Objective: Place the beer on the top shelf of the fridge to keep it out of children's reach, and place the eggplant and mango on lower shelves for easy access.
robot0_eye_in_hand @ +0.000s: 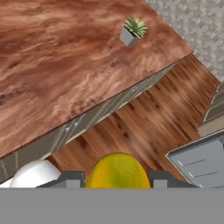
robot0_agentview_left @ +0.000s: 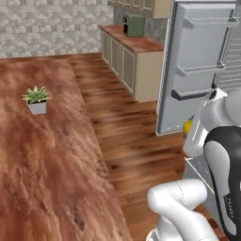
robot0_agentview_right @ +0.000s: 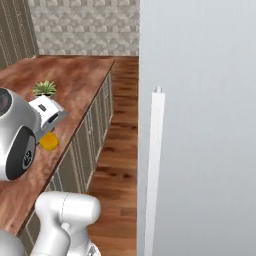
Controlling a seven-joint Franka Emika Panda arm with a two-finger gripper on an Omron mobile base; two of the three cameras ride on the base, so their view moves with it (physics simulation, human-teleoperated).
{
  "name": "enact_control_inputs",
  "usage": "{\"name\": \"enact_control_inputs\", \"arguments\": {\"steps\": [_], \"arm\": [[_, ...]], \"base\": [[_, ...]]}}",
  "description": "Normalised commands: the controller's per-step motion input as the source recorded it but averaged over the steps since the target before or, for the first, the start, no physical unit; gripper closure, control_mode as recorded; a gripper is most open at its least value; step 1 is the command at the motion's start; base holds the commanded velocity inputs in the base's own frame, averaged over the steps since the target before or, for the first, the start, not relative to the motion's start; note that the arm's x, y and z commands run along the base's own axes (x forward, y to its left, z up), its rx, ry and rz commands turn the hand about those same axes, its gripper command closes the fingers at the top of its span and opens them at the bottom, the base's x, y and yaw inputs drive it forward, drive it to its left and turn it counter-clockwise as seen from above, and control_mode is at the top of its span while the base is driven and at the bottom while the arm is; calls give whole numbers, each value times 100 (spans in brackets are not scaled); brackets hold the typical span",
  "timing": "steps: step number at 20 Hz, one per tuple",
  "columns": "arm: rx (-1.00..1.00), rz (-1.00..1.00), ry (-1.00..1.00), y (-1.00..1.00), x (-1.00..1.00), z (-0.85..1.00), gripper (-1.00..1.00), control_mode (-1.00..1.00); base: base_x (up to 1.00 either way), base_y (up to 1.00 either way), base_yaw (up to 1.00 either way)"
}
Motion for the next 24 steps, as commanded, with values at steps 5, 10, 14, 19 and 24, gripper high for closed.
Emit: {"name": "enact_control_inputs", "arguments": {"steps": [5, 10, 14, 19, 24], "arm": [[0, 0, 0, 0, 0, 0, 100, 100], [0, 0, 0, 0, 0, 0, 100, 100], [0, 0, 0, 0, 0, 0, 100, 100], [0, 0, 0, 0, 0, 0, 100, 100], [0, 0, 0, 0, 0, 0, 100, 100]], "base": [[100, 7, 15], [97, -4, 8], [42, -35, -18], [52, -38, -44], [72, -34, -58]]}}
